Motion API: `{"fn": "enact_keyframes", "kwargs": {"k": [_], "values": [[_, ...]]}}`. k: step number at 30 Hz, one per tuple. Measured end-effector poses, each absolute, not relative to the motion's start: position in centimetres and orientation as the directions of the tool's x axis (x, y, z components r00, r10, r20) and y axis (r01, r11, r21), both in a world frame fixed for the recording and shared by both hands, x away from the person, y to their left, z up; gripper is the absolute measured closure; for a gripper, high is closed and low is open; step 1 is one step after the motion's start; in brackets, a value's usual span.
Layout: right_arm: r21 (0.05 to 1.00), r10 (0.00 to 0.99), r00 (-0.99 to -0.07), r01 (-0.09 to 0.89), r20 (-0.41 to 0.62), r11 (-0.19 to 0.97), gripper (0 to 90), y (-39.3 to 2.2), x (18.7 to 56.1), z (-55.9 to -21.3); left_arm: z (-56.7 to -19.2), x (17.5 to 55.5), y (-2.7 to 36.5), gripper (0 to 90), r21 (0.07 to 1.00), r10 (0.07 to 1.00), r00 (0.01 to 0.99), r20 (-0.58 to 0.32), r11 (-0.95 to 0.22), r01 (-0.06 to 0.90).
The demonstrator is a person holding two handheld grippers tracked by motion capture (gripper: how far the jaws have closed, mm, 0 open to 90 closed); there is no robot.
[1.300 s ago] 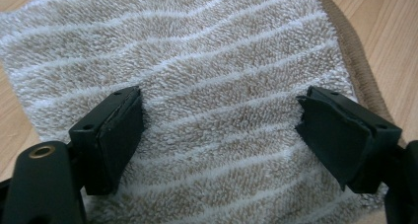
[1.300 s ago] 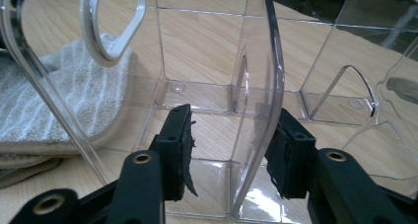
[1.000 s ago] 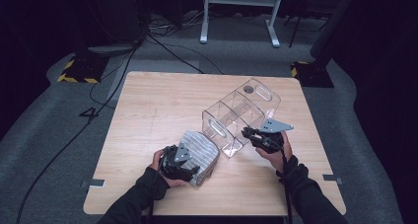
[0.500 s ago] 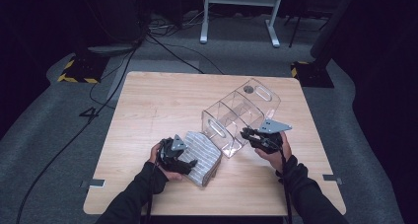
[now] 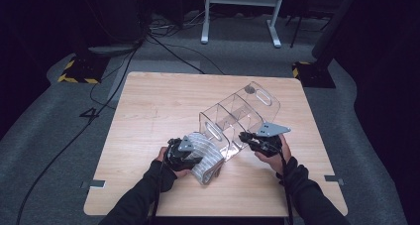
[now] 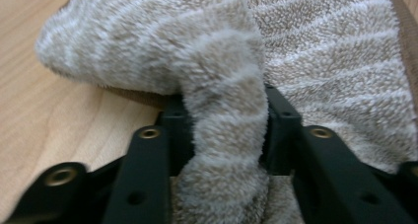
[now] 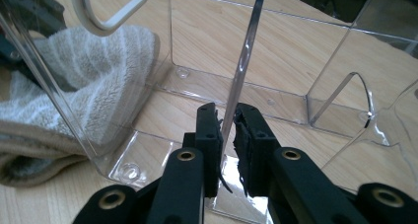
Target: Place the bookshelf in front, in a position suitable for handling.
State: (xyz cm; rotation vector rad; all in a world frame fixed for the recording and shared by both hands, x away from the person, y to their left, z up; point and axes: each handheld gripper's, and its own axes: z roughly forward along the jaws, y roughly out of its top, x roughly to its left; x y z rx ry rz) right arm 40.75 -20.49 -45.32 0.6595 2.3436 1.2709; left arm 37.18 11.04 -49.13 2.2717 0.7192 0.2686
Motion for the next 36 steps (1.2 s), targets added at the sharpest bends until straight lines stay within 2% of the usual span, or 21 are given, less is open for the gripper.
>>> {"fn": "enact_keyframes", "kwargs": {"k": [4,8,16,21,23,26,30,34,36], "values": [[0.85,0.562,-0.819,0.214,-0.112,0.482,80.6,-20.3,40.5,-45.3,-48.9,37.1,11.1,71.8,0.712,0.582,0.813,0.02,-0.579,0.397],[0.848,0.563,-0.818,0.215,-0.114,0.484,80.5,-20.1,40.3,-45.3,-47.7,36.7,11.5,73.0,0.767,0.602,0.795,0.072,-0.543,0.342],[0.842,0.554,-0.822,0.204,-0.13,0.5,79.9,-19.1,39.6,-45.2,-43.0,36.1,12.5,73.9,0.916,0.666,0.745,0.043,-0.324,0.237],[0.838,0.552,-0.824,0.204,-0.132,0.506,79.7,-18.9,39.4,-45.3,-41.3,35.2,12.4,73.9,0.953,0.669,0.741,0.066,-0.263,0.152],[0.838,0.553,-0.823,0.203,-0.134,0.506,79.7,-18.9,39.4,-45.3,-40.7,34.9,12.5,73.9,0.965,0.653,0.756,0.05,-0.228,0.133],[0.837,0.551,-0.824,0.203,-0.135,0.508,79.7,-18.9,39.4,-45.4,-41.4,34.8,12.1,73.9,0.954,0.636,0.768,0.072,-0.268,0.132],[0.84,0.551,-0.824,0.201,-0.133,0.503,79.8,-18.9,39.3,-45.5,-42.9,34.9,11.8,74.1,0.938,0.584,0.811,0.039,-0.301,0.172],[0.846,0.554,-0.823,0.201,-0.128,0.494,79.9,-19.0,39.3,-45.6,-44.7,34.0,10.1,74.3,0.866,0.545,0.83,0.118,-0.466,0.183],[0.843,0.552,-0.823,0.201,-0.131,0.5,80.0,-19.1,39.3,-45.6,-45.5,34.0,9.4,74.2,0.841,0.53,0.837,0.134,-0.507,0.187]]}}
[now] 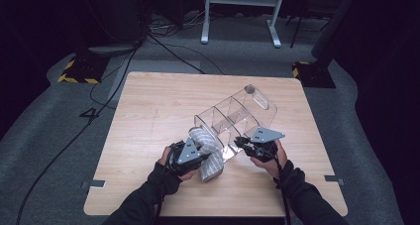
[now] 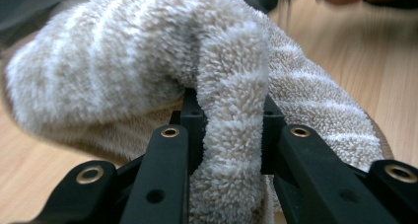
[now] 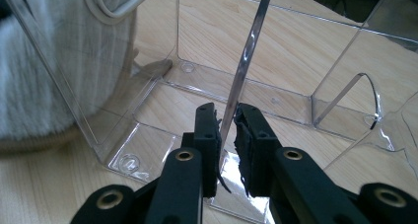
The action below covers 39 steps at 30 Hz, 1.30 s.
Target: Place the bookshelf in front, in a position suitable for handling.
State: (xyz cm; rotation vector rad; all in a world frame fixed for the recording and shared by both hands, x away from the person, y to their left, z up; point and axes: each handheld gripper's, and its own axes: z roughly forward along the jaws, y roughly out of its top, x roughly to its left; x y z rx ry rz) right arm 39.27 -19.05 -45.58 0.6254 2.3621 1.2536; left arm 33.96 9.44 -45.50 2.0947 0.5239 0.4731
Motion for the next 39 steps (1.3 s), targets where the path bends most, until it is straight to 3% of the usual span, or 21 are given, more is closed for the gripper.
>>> {"fn": "enact_keyframes", "kwargs": {"k": [5,11,27,39], "values": [[0.845,0.56,-0.819,0.207,-0.126,0.493,80.6,-19.2,39.4,-45.6,-48.1,34.8,8.9,74.2,0.776,0.513,0.847,0.136,-0.587,0.231],[0.851,0.566,-0.817,0.213,-0.115,0.48,81.1,-19.3,39.7,-45.7,-48.6,35.7,9.3,74.0,0.782,0.513,0.854,0.082,-0.564,0.263],[0.853,0.58,-0.807,0.222,-0.111,0.472,81.4,-18.9,39.8,-45.9,-41.5,35.3,11.6,74.8,0.919,0.585,0.8,0.134,-0.376,0.122],[0.847,0.576,-0.809,0.223,-0.115,0.483,81.4,-18.9,39.7,-45.9,-44.8,36.7,11.5,74.7,0.896,0.583,0.81,0.068,-0.393,0.207]]}}
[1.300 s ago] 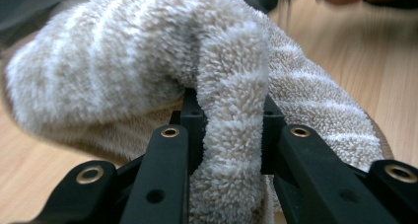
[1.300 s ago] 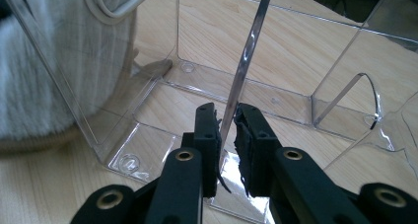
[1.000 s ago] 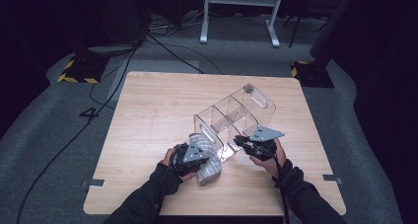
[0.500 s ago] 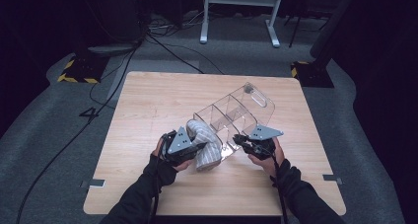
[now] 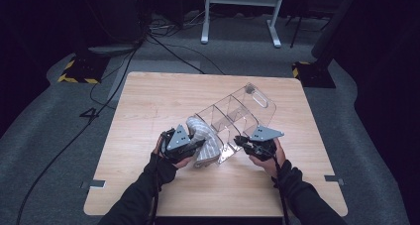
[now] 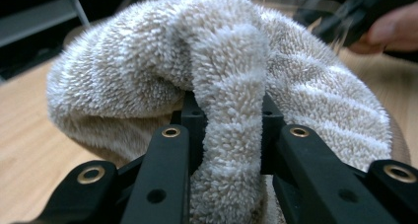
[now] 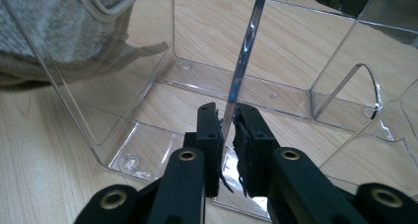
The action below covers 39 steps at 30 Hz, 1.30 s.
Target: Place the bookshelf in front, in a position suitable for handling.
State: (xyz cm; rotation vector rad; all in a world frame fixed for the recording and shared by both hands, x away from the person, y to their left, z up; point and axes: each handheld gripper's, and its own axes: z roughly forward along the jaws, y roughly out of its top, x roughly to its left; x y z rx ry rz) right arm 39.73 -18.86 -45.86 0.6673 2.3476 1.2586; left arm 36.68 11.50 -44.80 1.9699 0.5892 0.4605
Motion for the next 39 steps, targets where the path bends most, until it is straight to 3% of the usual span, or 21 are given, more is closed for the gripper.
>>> {"fn": "enact_keyframes", "kwargs": {"k": [3,12,21,27,31,36,39], "values": [[0.843,0.576,-0.809,0.224,-0.119,0.489,81.5,-18.8,39.7,-45.8,-45.4,36.8,11.5,74.7,0.9,0.586,0.81,0.029,-0.367,0.234],[0.846,0.568,-0.816,0.227,-0.105,0.482,81.4,-18.8,39.6,-45.9,-48.4,36.4,10.7,74.6,0.81,0.561,0.826,0.062,-0.511,0.286],[0.843,0.551,-0.828,0.225,-0.098,0.488,80.7,-18.1,37.7,-45.8,-47.7,34.3,12.0,74.2,0.793,0.55,0.832,0.072,-0.537,0.286],[0.833,0.557,-0.822,0.222,-0.12,0.507,80.1,-17.0,35.7,-45.7,-46.2,33.3,14.3,74.2,0.828,0.614,0.785,0.081,-0.48,0.291],[0.833,0.555,-0.824,0.226,-0.114,0.506,79.9,-16.6,35.3,-45.7,-44.4,33.8,15.9,74.2,0.896,0.684,0.728,0.044,-0.349,0.273],[0.831,0.559,-0.821,0.227,-0.118,0.508,79.6,-16.4,35.1,-45.7,-44.8,33.7,14.4,74.4,0.885,0.677,0.73,0.094,-0.393,0.25],[0.829,0.561,-0.819,0.229,-0.119,0.51,79.5,-16.4,35.1,-45.7,-45.3,34.0,14.5,74.5,0.887,0.676,0.734,0.068,-0.378,0.266]]}}
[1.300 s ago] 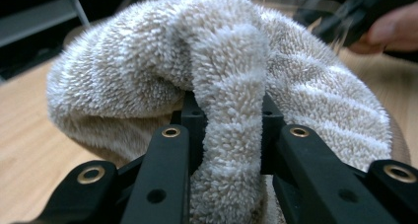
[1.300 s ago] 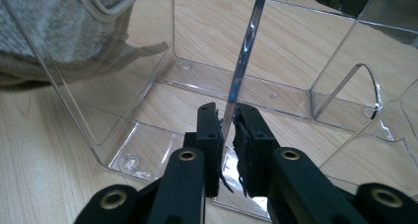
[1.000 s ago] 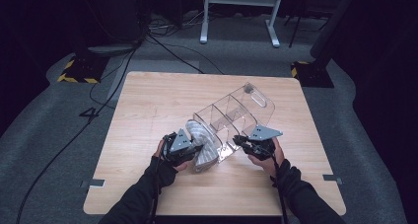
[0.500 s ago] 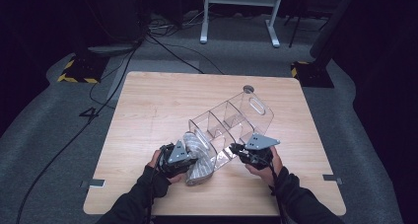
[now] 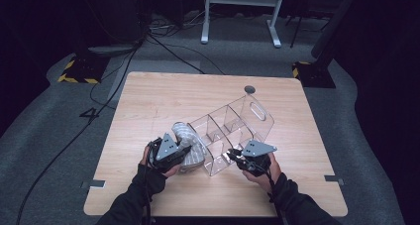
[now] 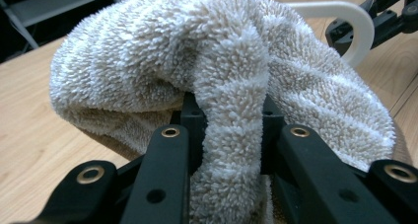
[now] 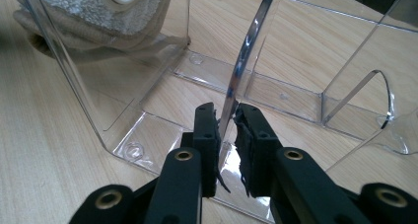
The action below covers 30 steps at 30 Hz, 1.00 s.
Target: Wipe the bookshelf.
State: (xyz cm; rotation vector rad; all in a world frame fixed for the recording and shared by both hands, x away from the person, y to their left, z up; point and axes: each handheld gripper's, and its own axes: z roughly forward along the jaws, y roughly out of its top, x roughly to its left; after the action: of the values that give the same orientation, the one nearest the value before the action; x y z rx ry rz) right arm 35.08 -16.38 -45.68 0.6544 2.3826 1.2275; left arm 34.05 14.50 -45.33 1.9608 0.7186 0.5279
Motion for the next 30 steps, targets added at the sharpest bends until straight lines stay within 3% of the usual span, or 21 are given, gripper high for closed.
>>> {"fn": "enact_keyframes", "kwargs": {"k": [4,8,12,30], "values": [[0.833,0.568,-0.814,0.228,-0.121,0.504,79.5,-16.4,35.0,-45.8,-46.6,34.2,14.0,74.5,0.864,0.662,0.747,0.057,-0.408,0.295],[0.835,0.575,-0.81,0.235,-0.114,0.498,79.4,-16.6,35.1,-45.9,-48.3,33.9,12.7,74.5,0.794,0.622,0.779,0.08,-0.512,0.327],[0.837,0.576,-0.81,0.239,-0.108,0.493,79.3,-16.7,35.2,-46.0,-48.4,33.8,12.5,74.4,0.78,0.619,0.783,0.063,-0.52,0.349],[0.835,0.576,-0.81,0.24,-0.109,0.495,79.2,-16.5,35.6,-46.2,-41.4,31.4,12.8,74.4,0.915,0.635,0.76,0.14,-0.376,0.145]]}}
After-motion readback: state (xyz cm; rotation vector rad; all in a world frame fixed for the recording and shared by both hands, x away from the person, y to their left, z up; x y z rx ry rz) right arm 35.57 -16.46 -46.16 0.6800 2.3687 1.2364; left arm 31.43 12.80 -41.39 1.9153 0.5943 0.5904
